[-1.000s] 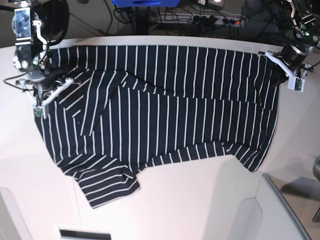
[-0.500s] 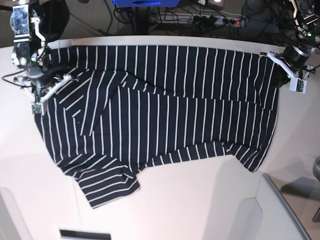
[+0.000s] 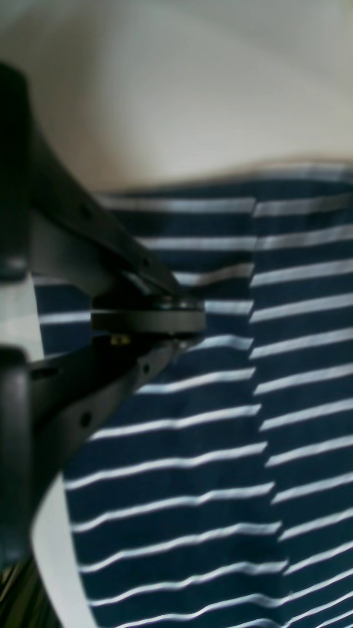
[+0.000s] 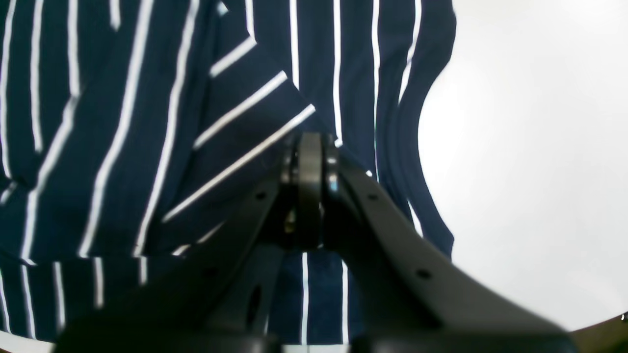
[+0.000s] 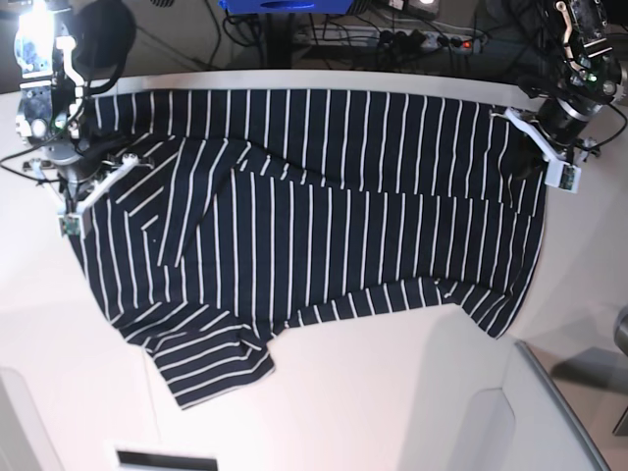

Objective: Layout the t-shirt on the table in an organized manner, then fold the t-shirt properly
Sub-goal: 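Lower both grippers onto the folded shirt edge corners and grasp, then hold both corners and pull the folded edge taut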

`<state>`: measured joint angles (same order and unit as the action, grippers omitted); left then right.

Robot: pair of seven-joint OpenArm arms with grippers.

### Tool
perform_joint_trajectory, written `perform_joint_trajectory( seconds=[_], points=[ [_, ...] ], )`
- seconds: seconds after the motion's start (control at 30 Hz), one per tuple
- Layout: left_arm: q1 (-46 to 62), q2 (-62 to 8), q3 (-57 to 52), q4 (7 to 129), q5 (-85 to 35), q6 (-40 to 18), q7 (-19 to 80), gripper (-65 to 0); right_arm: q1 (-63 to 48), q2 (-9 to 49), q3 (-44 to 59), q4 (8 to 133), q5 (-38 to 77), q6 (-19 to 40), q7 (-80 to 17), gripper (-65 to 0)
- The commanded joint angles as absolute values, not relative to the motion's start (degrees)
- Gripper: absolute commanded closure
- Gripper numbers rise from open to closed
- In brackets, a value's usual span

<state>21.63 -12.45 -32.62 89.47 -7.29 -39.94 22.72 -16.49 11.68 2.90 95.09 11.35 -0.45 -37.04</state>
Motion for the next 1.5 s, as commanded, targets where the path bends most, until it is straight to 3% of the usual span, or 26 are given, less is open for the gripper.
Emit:
perform_joint_trajectory(
  seconds=[0.0, 0.6, 1.0, 1.47],
  points=[
    [21.4, -13.1, -32.2, 90.3, -8.0, -40.0, 21.3, 0.0, -16.0, 12.3, 3.2, 95.3, 11.1, -0.5, -36.1, 0.0],
    [18.4, -14.5, -31.1, 81.1, -8.0, -40.0, 21.0, 0.0, -14.8, 10.9, 11.6, 79.3, 11.1, -0.4, -31.7, 0.0],
    [18.7, -15.3, -34.5, 80.6, -8.0, -40.0, 21.0, 0.0, -18.9, 10.7, 11.2, 90.4, 11.1, -0.4, -27.9, 0.0],
    [18.9, -18.8, -35.1, 75.1, -7.9, -40.0, 20.9, 0.0, -18.8, 9.6, 5.0, 90.2, 11.1, -0.4, -27.9, 0.0]
  ],
)
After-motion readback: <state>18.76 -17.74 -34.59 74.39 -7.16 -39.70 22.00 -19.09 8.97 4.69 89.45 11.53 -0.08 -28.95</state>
